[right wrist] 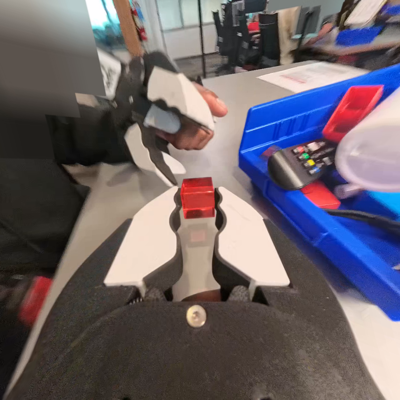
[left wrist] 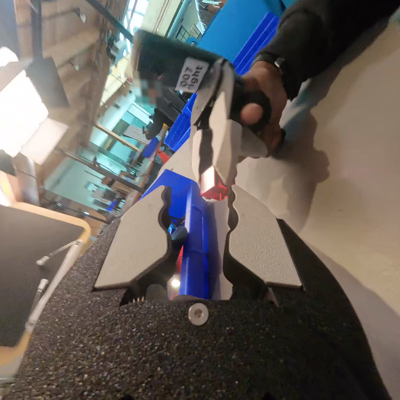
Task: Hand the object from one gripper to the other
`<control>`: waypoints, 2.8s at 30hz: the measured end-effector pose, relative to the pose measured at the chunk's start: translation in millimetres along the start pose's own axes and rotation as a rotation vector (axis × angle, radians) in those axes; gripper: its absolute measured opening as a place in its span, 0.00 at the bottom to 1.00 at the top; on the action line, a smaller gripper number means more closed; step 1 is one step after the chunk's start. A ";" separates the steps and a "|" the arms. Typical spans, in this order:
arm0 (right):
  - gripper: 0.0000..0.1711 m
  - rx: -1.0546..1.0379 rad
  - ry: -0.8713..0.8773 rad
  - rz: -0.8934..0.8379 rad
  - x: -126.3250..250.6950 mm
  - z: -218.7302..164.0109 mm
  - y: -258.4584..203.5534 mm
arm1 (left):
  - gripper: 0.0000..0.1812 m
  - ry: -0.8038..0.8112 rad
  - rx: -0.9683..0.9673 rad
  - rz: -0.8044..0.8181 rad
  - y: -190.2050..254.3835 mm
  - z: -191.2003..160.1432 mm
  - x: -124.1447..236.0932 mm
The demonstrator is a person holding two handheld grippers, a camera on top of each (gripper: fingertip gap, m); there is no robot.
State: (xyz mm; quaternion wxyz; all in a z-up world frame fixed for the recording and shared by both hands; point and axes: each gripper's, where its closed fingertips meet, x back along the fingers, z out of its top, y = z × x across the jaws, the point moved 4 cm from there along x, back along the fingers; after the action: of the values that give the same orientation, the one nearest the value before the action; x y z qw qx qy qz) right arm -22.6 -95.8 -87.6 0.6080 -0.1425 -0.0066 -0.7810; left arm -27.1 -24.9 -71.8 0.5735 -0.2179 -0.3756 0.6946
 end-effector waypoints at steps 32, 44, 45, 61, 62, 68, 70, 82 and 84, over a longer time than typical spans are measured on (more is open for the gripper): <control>0.26 0.047 -0.040 -0.484 -17.9 3.1 13.3 | 0.16 -0.496 -0.082 0.300 5.9 -31.4 -34.5; 0.16 0.057 -0.141 -0.558 -9.9 -10.3 30.5 | 0.29 -0.390 -0.053 0.233 6.0 -34.5 -30.1; 0.16 0.058 -0.146 -0.560 -9.2 -10.9 31.2 | 0.30 -0.392 -0.054 0.224 5.9 -36.0 -29.5; 0.16 -0.111 -0.081 -0.462 3.3 -10.3 38.5 | 0.30 -0.374 -0.045 0.187 7.6 -41.5 -28.8; 0.16 -0.150 -0.056 -0.433 3.9 -9.3 38.1 | 0.30 -0.368 -0.043 0.187 7.6 -40.6 -28.7; 0.16 -0.429 0.127 -0.152 6.9 1.7 32.0 | 0.32 -0.291 0.031 0.168 8.4 -33.0 -28.1; 0.16 -0.516 0.175 -0.040 7.1 4.7 28.1 | 0.32 -0.260 0.068 0.170 6.8 -29.7 -27.2; 0.16 -0.623 0.137 0.331 -6.1 4.3 -9.0 | 0.16 -0.011 0.055 0.105 14.0 2.2 -18.5; 0.16 -0.592 0.119 0.280 -6.5 2.6 -5.6 | 0.16 -0.082 0.040 0.110 13.2 -2.9 -20.4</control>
State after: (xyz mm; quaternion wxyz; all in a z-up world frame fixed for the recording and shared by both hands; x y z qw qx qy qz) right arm -25.9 -87.6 -85.8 0.6410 -0.2664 0.2759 -0.6648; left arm -28.2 -44.5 -86.5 0.5229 -0.1982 -0.3721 0.7408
